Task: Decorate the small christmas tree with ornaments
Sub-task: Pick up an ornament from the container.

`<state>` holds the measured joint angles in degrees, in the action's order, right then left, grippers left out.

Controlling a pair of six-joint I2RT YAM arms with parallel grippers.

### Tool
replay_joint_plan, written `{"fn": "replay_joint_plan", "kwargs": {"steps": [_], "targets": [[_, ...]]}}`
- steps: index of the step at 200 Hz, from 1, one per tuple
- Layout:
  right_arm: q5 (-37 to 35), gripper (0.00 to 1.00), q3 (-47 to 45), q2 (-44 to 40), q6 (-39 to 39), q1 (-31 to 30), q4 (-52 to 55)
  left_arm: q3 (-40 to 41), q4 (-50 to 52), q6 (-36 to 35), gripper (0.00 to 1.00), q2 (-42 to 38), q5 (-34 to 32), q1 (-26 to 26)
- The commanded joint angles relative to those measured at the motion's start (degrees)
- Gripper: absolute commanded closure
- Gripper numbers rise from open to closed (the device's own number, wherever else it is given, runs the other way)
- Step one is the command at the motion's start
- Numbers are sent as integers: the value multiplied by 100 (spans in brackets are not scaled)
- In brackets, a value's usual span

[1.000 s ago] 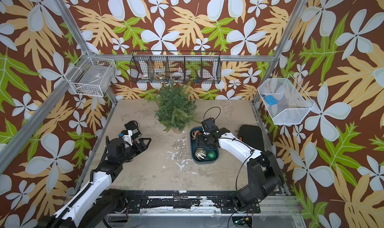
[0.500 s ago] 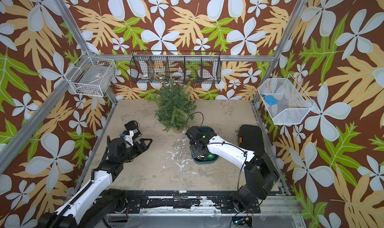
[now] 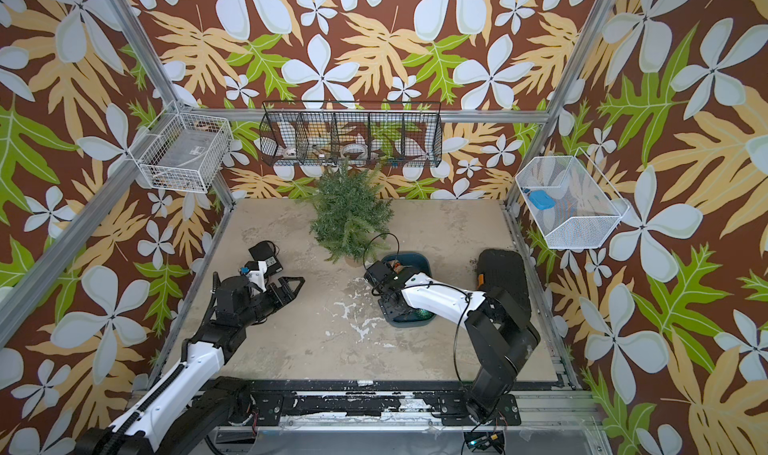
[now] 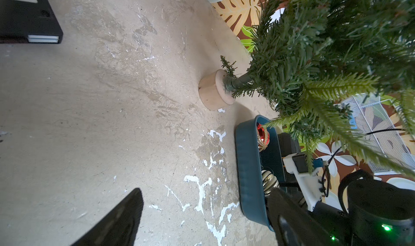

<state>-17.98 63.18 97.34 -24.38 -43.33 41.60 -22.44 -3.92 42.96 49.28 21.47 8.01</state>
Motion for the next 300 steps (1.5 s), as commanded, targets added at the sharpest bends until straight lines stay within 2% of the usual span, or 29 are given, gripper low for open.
{"fn": "replay_joint_plan", "kwargs": {"steps": [1,26,81,112,135,167,219,300], "targets": [[-328,16,53,72,-29,18,-170,1,-107,11,11,-15,44,-2],[-529,14,81,-4,-213,20,-180,2,-108,11,11,-23,56,-7],[-649,5,-60,-840,-664,44,-254,20,-186,43,11,69,128,-5],[-375,11,-348,-1234,-536,75,-607,27,-214,61,11,80,151,-7],[-453,14,-313,-1011,-414,50,-496,33,-215,55,11,82,184,-10],[-429,12,-432,-751,-225,-52,-644,38,-206,57,11,36,171,-2],[-1089,8,-256,-199,70,-54,-614,37,-179,46,11,26,173,-8],[-919,8,-75,359,444,-64,-830,38,-181,51,11,60,147,-6]]}}
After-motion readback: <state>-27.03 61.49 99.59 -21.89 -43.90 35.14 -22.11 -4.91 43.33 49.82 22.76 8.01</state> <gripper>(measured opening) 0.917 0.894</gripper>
